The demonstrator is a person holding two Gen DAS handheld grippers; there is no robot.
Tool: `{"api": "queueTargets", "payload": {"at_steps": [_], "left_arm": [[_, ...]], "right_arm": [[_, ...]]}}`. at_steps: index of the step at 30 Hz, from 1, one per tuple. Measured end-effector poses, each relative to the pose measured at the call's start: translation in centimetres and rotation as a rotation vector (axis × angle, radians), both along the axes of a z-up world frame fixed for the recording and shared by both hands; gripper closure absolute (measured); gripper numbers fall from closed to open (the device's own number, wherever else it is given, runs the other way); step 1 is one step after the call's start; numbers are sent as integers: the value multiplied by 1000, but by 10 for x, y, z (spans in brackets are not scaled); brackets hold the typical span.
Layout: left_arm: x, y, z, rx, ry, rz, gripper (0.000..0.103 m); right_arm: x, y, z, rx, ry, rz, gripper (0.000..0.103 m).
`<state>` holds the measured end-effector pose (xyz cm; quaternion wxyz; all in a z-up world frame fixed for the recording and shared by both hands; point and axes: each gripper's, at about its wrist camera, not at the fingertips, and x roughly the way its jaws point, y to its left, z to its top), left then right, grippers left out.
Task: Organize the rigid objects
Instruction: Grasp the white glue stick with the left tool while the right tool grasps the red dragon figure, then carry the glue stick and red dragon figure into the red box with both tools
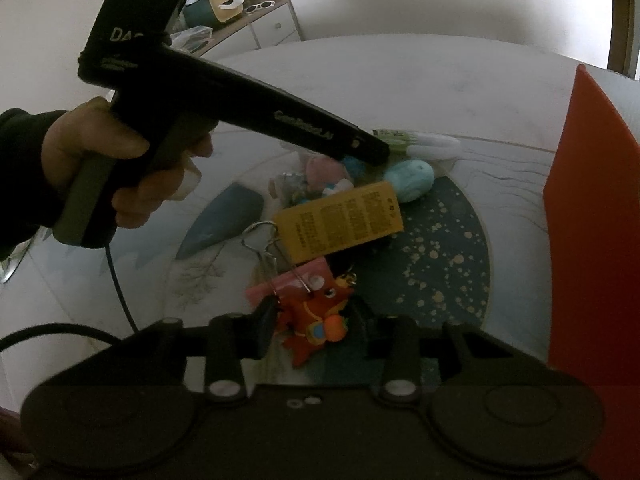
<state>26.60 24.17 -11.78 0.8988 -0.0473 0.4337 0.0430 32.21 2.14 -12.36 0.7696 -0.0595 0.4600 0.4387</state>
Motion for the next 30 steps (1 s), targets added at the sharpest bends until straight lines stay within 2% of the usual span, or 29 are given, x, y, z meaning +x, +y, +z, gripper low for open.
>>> {"api": "queueTargets", "payload": {"at_steps": [2, 4, 7, 17, 24, 30], "left_arm": [[-1, -2, 0, 10, -4, -2, 81], [-2, -5, 2, 37, -9, 2, 86], [-3, -6, 2, 49, -11, 21, 86], [-17, -7, 22, -1, -52, 81, 86], [-32, -15, 48, -32, -86, 124, 86], [-42, -32, 76, -31, -115, 123, 86]], "right_arm": [[-2, -2, 4, 0, -8, -11, 66], [-3, -6, 9, 12, -12, -25, 66], [-4, -13, 18, 20, -19, -58, 66], [-13, -42, 60, 88, -45, -131, 66], [-19, -66, 97, 124, -64, -164, 66], [-22, -87, 124, 123, -100, -149, 65]]}}
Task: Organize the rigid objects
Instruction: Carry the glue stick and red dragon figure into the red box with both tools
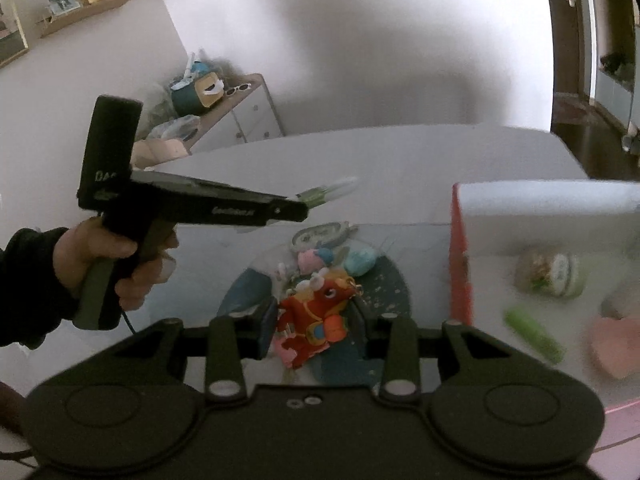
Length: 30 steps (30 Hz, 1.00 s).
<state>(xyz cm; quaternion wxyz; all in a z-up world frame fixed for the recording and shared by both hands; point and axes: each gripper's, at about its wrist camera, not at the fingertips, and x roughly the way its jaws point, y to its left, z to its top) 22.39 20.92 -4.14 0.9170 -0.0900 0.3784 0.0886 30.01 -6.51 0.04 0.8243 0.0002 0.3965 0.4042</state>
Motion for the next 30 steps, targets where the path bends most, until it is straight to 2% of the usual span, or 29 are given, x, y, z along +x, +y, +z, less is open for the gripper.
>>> {"api": "queueTargets", "payload": {"at_steps": [6, 13, 22, 30], "left_arm": [[-6, -23, 20, 25, -18, -3, 86], [2, -61, 39, 33, -36, -26, 86], [25, -118, 35, 3, -21, -49, 86], [57, -161, 61, -5, -80, -57, 86]], "right_arm": [[1, -29, 20, -6, -47, -18, 65], [10, -64, 25, -20, -77, -43, 65], [41, -112, 18, -65, -95, -64, 65], [76, -162, 2, -110, -108, -72, 65]]}}
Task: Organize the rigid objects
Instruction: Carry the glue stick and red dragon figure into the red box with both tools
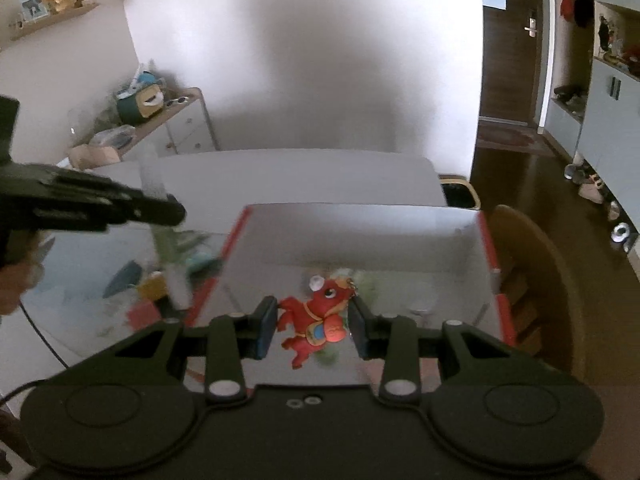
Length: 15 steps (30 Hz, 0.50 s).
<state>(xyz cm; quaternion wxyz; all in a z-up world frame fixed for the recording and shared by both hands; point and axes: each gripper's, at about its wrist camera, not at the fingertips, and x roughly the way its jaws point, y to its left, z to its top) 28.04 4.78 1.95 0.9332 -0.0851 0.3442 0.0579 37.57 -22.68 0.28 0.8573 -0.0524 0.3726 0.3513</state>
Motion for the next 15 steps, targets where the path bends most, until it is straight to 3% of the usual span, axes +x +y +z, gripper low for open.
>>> {"api": "queueTargets", "payload": {"at_steps": [7, 15], "left_arm": [[41, -35, 6, -1, -10, -33, 86], [98, -64, -26, -7, 60, -35, 86]], "right_arm": [[26, -26, -19, -51, -7, 0, 65], [43, -36, -42, -102, -10, 41, 65]]}}
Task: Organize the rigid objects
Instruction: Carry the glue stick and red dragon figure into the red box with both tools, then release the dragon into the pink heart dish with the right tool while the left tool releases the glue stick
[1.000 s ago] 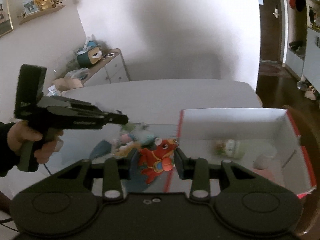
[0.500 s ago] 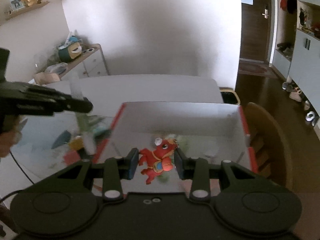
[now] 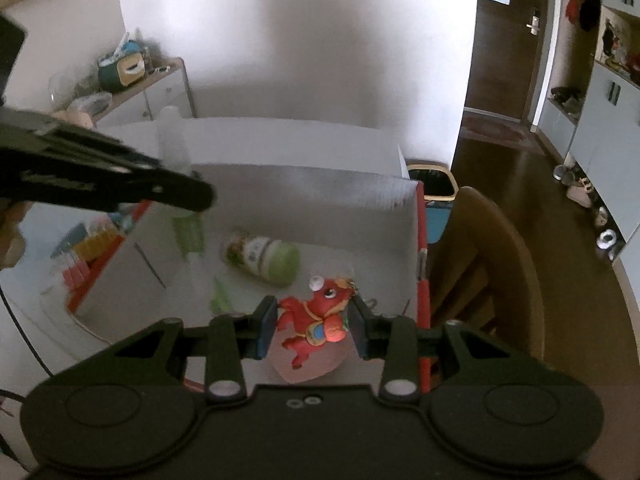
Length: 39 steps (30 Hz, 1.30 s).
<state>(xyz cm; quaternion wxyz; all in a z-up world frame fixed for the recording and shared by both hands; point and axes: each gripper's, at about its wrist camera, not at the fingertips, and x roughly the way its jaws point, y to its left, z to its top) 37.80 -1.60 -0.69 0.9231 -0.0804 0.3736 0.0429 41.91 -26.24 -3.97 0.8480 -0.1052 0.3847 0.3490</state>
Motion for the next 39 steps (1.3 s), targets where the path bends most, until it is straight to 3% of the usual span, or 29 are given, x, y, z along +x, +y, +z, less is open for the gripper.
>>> {"api": "queueTargets", "payload": {"at_steps": [19, 29, 39], "left_arm": [[103, -5, -71, 80, 158, 51, 86], [128, -2, -96, 62, 222, 57, 86], [138, 1, -107, 37, 284, 69, 85]], "right_arm": [[9, 18, -35, -123, -34, 102, 66], [18, 21, -34, -113, -11, 96, 66], [17, 14, -27, -76, 26, 62, 58]]}}
